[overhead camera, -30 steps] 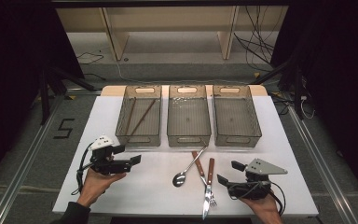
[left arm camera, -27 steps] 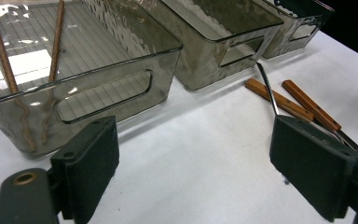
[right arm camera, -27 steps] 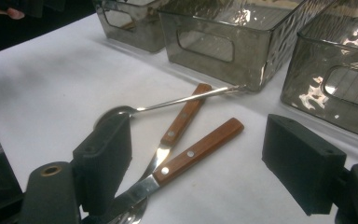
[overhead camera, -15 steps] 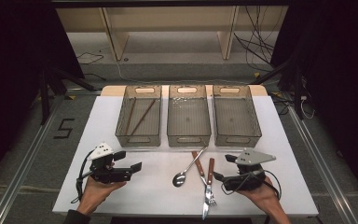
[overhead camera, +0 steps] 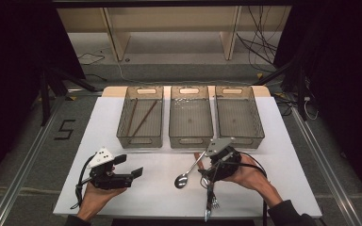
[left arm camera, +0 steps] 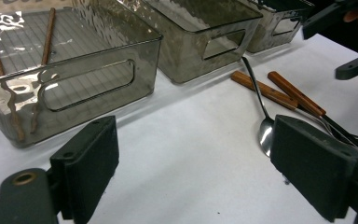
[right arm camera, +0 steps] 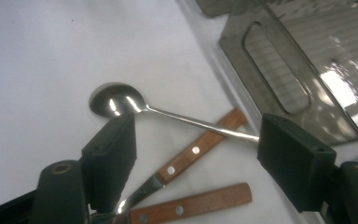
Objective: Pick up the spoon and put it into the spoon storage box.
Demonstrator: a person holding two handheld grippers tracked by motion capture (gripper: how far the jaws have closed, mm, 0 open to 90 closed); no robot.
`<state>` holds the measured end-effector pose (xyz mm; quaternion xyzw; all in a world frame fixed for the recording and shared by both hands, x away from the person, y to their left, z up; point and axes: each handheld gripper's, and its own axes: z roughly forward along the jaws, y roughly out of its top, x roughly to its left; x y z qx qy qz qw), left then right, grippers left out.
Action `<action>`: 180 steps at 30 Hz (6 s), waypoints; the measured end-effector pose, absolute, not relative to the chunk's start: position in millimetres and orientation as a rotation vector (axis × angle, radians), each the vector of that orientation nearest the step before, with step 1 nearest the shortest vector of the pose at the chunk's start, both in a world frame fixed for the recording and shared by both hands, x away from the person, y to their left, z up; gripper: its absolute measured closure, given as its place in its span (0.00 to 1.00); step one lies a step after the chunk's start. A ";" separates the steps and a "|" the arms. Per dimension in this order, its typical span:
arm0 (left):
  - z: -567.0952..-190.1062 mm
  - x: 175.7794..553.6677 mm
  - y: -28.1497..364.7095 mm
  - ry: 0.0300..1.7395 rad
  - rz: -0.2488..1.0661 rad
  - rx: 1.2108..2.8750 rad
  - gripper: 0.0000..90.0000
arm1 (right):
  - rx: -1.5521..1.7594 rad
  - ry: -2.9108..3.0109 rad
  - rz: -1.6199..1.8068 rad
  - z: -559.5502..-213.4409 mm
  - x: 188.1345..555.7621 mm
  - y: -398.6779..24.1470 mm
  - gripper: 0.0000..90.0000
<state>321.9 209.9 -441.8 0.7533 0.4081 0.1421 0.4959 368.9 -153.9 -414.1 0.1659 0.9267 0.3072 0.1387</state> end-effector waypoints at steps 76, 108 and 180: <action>-443.8 314.3 205.2 0.941 0.326 1.848 0.17 | -0.185 2.964 0.221 -456.6 405.7 -68.8 0.88; -443.5 314.5 208.9 0.954 0.338 1.802 0.17 | 0.046 2.850 0.467 -420.3 412.7 -86.5 1.00; -439.8 312.2 216.2 0.959 0.410 1.719 0.17 | 1.259 2.462 1.032 -363.6 536.1 -97.1 1.00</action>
